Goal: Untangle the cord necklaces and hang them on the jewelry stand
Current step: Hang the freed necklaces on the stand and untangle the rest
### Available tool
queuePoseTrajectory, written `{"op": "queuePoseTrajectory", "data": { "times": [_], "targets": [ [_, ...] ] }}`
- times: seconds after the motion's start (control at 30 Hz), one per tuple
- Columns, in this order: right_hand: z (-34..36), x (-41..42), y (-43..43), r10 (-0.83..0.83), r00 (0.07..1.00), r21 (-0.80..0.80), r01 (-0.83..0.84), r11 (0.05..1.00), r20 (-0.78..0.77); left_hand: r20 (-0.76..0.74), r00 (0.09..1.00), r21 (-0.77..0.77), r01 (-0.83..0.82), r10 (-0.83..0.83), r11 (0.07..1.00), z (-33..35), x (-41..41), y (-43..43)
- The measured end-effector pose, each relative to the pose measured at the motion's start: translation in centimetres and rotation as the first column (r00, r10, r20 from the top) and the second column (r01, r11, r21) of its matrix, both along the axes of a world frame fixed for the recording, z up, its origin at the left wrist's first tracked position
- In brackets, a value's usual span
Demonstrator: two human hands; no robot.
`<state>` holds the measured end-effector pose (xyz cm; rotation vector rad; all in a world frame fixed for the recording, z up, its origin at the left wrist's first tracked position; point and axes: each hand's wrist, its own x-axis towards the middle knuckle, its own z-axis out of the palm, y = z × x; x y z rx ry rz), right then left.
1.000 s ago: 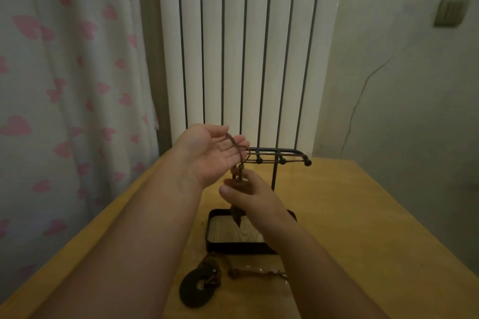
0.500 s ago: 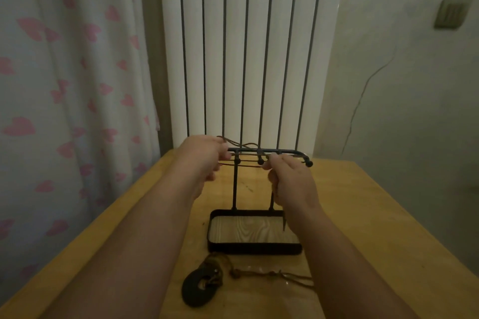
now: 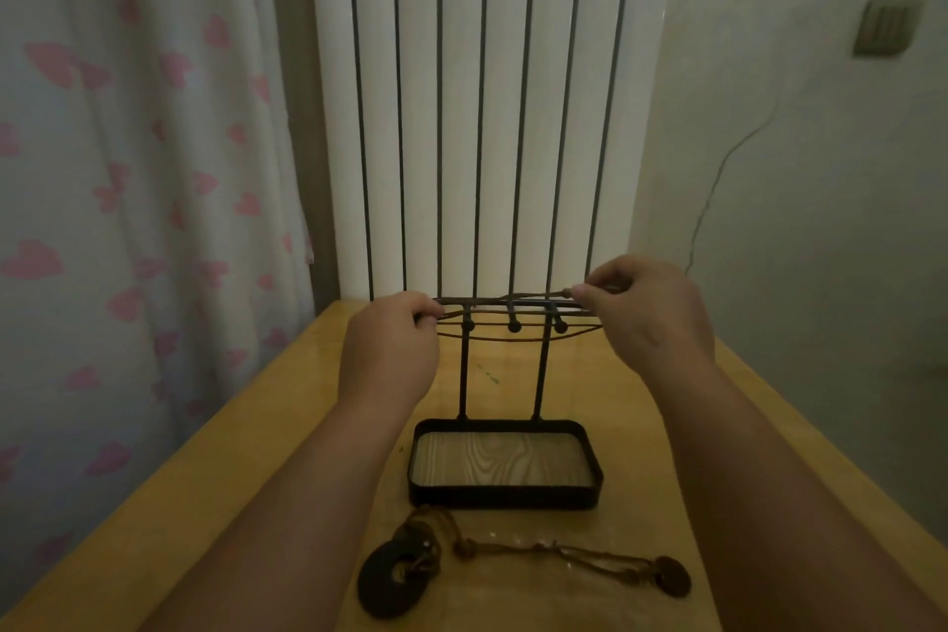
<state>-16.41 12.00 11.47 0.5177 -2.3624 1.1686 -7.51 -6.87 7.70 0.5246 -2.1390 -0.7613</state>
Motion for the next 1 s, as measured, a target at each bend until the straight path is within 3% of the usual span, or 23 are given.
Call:
{"op": "queuePoseTrajectory", "data": {
  "times": [0.2,0.4,0.7,1.0],
  "targets": [
    [-0.4,-1.7,0.8,0.068,0.992,-0.035,-0.064,0.997,0.103,-0.079,0.997,0.023,0.002,0.0,1.0,0.0,-0.2,0.1],
    [-2.2,-2.0,1.0,0.181,0.952,-0.31,-0.1,0.946,0.247,-0.048,0.998,0.0,-0.036,0.036,0.999,-0.1,-0.4,0.4],
    [-3.2,-2.0,1.4,0.264,0.91,-0.459,-0.095,0.883,0.321,-0.007,1.0,0.042,-0.011,0.011,0.999,0.3,-0.3,0.3],
    [-4.7,-1.3,0.8,0.404,0.83,-0.8,0.081,0.594,0.384,-0.011,1.0,0.097,-0.018,0.02,0.995,0.3,-0.2,0.4]
  ]
}}
